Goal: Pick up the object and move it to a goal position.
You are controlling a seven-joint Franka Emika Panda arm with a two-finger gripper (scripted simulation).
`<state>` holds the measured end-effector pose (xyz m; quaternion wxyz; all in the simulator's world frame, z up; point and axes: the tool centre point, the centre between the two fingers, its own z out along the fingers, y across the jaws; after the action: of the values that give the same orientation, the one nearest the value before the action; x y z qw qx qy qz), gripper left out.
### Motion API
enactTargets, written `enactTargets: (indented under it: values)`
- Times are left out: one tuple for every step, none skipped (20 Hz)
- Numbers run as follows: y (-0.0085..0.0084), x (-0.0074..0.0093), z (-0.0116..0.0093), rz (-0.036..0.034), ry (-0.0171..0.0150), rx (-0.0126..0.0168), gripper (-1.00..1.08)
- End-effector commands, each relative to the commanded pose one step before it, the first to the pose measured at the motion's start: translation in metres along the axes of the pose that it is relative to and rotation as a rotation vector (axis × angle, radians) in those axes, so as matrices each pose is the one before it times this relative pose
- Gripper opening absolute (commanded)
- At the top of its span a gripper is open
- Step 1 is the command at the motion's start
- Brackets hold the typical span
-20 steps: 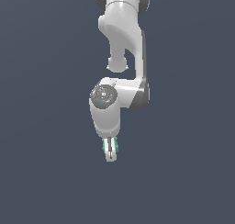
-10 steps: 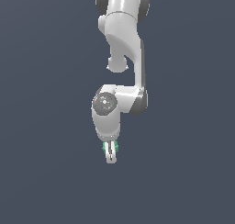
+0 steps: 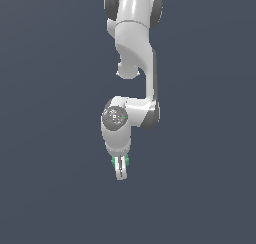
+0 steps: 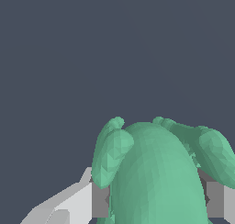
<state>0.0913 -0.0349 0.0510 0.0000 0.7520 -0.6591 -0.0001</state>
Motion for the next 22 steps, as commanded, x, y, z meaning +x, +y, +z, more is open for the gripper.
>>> enactTargets:
  values:
    - [-0.00017,0.00006,-0.00002,-0.00001,0.00004,0.0001,-1.0]
    - [0.0,0.0,0.0,0.0,0.0,0.0,-1.0]
    - [0.0,0.0,0.0,0.0,0.0,0.0,-1.0]
    - [0.0,0.0,0.0,0.0,0.0,0.0,-1.0]
    - [0.0,0.0,0.0,0.0,0.0,0.0,-1.0]
    - [0.0,0.0,0.0,0.0,0.0,0.0,-1.0]
    - [0.0,0.0,0.0,0.0,0.0,0.0,-1.0]
    - [0.0,0.0,0.0,0.0,0.0,0.0,-1.0]
    - [0.00009,-0.00012,0.00027,-0.00014,-0.00005,-0.00047,-1.0]
    - [0.00001,0.00016,-0.00037,0.0,0.0,0.0,-1.0]
    - [0.00003,0.00049,-0.00111,0.0,0.0,0.0,-1.0]
    - [0.00005,0.00082,-0.00186,0.0,0.0,0.0,-1.0]
    - [0.00007,0.00115,-0.00262,0.0,0.0,0.0,-1.0]
    - [0.00008,0.0015,-0.00341,0.0,0.0,0.0,-1.0]
    - [0.0001,0.00185,-0.00421,0.0,0.0,0.0,-1.0]
    - [0.00018,0.00251,-0.00506,0.00043,-0.00019,0.00014,-1.0]
    - [0.00012,0.00253,-0.00574,0.0,0.0,0.0,-1.0]
    - [0.00013,0.00285,-0.00645,0.0,0.0,0.0,-1.0]
    - [0.00014,0.00315,-0.00712,0.0,0.0,0.0,-1.0]
    - [0.00021,0.00377,-0.00772,0.00048,-0.00009,-0.00003,-1.0]
    - [0.00015,0.0037,-0.00836,0.0,0.0,0.0,-1.0]
    - [0.00015,0.00395,-0.00892,0.0,0.0,0.0,-1.0]
